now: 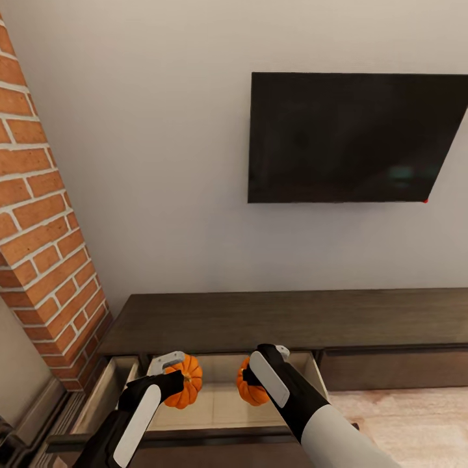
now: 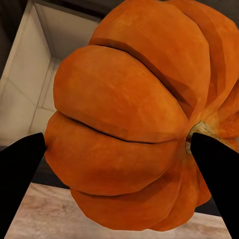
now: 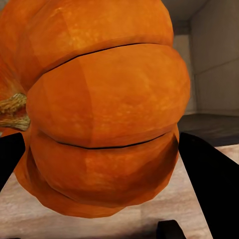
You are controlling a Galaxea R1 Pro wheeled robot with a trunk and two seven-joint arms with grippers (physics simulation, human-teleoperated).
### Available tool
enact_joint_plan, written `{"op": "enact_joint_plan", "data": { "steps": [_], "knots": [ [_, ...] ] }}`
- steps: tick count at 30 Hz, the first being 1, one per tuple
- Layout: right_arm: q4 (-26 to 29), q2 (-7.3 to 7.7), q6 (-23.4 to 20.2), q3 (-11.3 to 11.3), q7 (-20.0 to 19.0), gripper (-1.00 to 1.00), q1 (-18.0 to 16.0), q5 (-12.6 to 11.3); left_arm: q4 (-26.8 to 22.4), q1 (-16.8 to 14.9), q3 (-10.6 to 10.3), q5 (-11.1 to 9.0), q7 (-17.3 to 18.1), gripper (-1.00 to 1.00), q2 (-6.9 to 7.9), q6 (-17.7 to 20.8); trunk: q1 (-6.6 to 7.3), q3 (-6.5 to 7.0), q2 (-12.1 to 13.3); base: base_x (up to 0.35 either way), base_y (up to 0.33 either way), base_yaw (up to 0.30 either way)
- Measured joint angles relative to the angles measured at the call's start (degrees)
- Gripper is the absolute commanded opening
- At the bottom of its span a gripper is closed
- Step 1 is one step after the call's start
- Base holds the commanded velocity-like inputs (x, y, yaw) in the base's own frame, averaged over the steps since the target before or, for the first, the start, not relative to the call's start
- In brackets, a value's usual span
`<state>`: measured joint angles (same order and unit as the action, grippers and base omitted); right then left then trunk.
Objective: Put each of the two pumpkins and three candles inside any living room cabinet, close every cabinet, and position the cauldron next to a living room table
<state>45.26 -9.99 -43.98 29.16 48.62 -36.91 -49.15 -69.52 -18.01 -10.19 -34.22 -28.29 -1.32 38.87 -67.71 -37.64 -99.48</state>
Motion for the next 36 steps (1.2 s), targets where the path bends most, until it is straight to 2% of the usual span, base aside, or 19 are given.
{"op": "enact_joint_plan", "data": {
  "steps": [11,18,20,24,36],
  "knots": [
    [-0.1,0.0,0.1,0.2,-0.1,-1.0,0.0,-0.1,0.0,0.0,0.0,0.0,0.0,-1.0,0.0,0.0,-2.42,-1.98,-4.4,0.0,0.0,0.0],
    [0.2,0.0,0.5,0.5,-5.2,-1.0,0.0,-0.2,0.0,0.0,0.0,0.1,0.0,-1.0,0.0,0.0,-3.95,-3.23,-7.2,0.0,0.0,0.0],
    [0.2,0.0,2.1,0.6,-5.8,-1.0,0.0,0.0,0.0,0.0,0.0,0.0,0.0,-1.0,0.0,0.0,-4.39,-3.59,-8.0,0.0,0.0,0.0],
    [0.0,0.0,4.4,0.8,-6.3,-1.0,0.0,0.2,0.0,0.0,0.0,0.0,0.0,-1.0,0.0,0.0,-5.27,-4.31,-9.6,0.0,0.0,0.0],
    [0.1,0.0,4.8,1.8,-6.4,-1.0,0.0,0.7,0.0,0.0,0.0,0.0,0.0,-1.0,0.0,0.0,-7.91,-6.46,-14.4,0.0,0.0,0.0]
  ]
}}
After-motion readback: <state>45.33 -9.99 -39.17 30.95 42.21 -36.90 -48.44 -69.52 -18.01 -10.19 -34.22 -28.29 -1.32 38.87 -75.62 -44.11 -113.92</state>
